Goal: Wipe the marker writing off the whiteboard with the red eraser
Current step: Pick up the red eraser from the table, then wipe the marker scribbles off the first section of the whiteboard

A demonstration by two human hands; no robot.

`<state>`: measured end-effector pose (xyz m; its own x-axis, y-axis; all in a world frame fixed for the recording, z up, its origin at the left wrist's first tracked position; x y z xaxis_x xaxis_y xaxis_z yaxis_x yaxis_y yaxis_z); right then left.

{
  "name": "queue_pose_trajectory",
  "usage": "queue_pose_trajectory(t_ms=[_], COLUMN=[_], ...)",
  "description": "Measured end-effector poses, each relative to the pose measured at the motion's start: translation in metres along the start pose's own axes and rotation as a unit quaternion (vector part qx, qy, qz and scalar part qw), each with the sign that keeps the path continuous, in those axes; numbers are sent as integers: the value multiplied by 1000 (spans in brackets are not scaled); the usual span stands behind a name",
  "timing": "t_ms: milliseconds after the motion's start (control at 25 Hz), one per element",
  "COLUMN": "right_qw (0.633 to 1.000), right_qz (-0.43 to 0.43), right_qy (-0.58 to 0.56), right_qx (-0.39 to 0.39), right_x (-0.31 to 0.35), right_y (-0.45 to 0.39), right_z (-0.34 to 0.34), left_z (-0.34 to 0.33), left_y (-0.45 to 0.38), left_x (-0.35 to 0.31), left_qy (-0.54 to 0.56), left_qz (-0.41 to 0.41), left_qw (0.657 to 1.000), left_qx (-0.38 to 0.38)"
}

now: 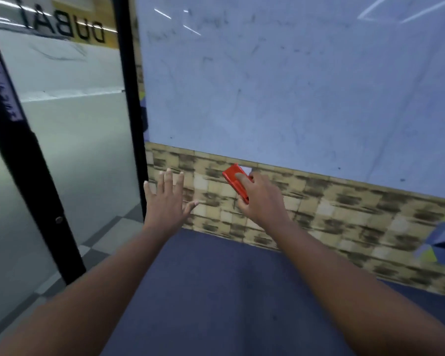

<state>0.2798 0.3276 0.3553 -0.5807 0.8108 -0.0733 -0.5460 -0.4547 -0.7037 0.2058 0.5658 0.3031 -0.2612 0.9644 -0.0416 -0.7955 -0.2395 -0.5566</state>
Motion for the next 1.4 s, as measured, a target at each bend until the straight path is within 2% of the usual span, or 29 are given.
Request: queue_pose_trajectory(t_ms=[160, 440, 760, 1120, 1400], right_qw=[998, 989, 964, 953, 950], right_qz=[29, 80, 153, 139, 160], right_qy=[-18, -36, -16, -37, 17], right_qx=[-57, -123, -218, -266, -267], right_x=[57, 117, 135, 120, 143], right_y=[-83, -200, -358, -534, -638], right_z=[-8, -32, -90, -157, -234], left_z=[43, 76, 63, 32, -1], left_y=[-58, -146, -287, -452, -555], left_x=[76, 160, 227, 282, 346], left_qy=[-67, -97, -160, -159, -217], left_qz=[17, 30, 16, 64, -27], left_qw=[997, 989, 970, 950, 927], left_qx=[-38, -109, -182, -260, -304])
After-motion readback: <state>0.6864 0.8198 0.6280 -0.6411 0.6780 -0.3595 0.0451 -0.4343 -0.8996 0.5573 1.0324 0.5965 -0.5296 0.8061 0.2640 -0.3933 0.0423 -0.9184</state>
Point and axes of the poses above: each hand's wrist, its own y-axis away from the middle knuckle, its own z-axis out of the back of the hand, x = y × z, the point moved 4 cm from there along -y, towards the middle knuckle, and after that the axes turned 12 degrees about -x, right-handed, at the moved point
